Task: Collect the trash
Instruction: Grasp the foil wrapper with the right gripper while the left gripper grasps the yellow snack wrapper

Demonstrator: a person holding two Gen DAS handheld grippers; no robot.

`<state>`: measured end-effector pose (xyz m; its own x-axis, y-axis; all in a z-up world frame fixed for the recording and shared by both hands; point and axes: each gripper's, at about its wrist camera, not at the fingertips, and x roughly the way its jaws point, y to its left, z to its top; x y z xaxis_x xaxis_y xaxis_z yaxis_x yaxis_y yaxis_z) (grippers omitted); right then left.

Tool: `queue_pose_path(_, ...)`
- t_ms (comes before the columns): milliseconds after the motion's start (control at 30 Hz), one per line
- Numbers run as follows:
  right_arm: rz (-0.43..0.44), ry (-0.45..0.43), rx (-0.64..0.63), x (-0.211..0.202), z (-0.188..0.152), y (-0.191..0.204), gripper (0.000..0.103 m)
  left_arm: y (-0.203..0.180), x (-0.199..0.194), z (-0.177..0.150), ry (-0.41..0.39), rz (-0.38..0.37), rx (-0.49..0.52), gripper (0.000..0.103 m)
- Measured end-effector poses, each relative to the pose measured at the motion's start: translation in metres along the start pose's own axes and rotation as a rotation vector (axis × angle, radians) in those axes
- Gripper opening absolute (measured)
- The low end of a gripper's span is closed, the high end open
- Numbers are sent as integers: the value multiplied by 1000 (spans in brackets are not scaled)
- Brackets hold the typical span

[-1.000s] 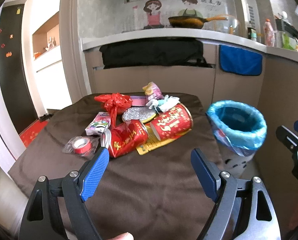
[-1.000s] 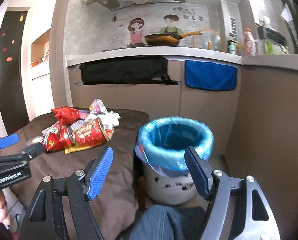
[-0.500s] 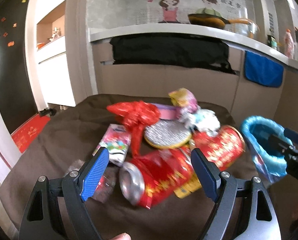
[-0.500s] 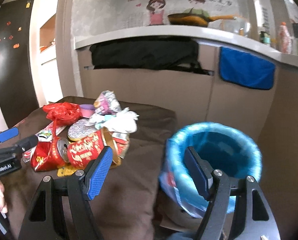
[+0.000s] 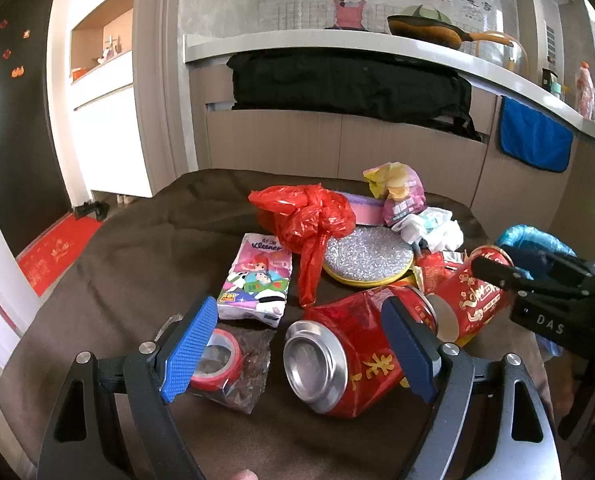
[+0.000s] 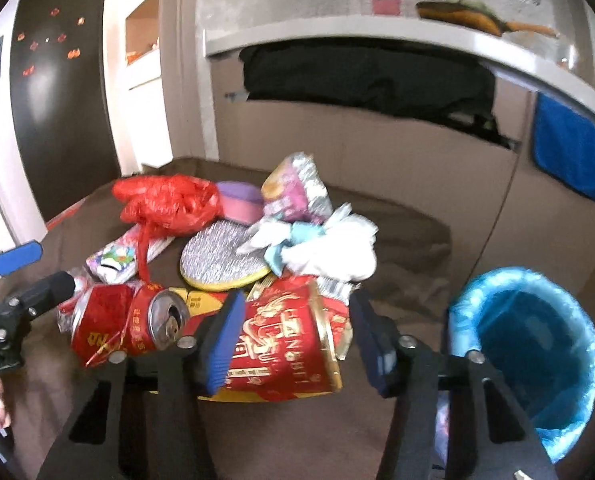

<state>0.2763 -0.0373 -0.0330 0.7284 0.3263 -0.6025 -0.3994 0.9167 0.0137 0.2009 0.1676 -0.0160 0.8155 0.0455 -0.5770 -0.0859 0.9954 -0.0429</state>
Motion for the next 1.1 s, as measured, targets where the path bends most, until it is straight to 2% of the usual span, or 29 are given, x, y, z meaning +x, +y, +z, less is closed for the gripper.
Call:
queue_pose_path(67,30,0,10,1,-1,-1,38,0,0,1,0,-11,-4,84)
queue_pose_path(200,51,-10,-16,-5,-2,0,30,-7,2,4,-17,16,48,84)
queue_pose_path(300,74,-21,-29,-14,-4,-1,20,-6,7,8,4,-37,29,84)
queue_pose_path(467,74,-57,-43,-33,-6,-3,5,-8,13,15,25,-66,6,84)
queue_pose_path(567,54,-73,-59,-41,-6,-1,2,-11,16,23,22,-68,12,84)
queue_pose_path(700,46,-69,-52,-45,-6,-4,2,-19,25,39,49,-127,40,84)
queue_pose_path(833,37,-73,-35,-49,-5,-9,2,-38,39,62,44,-83,104,84)
queue_pose_path(1100,17,-45,-4,-45,-5,-17,2,-77,91,119,84,-118,11,83)
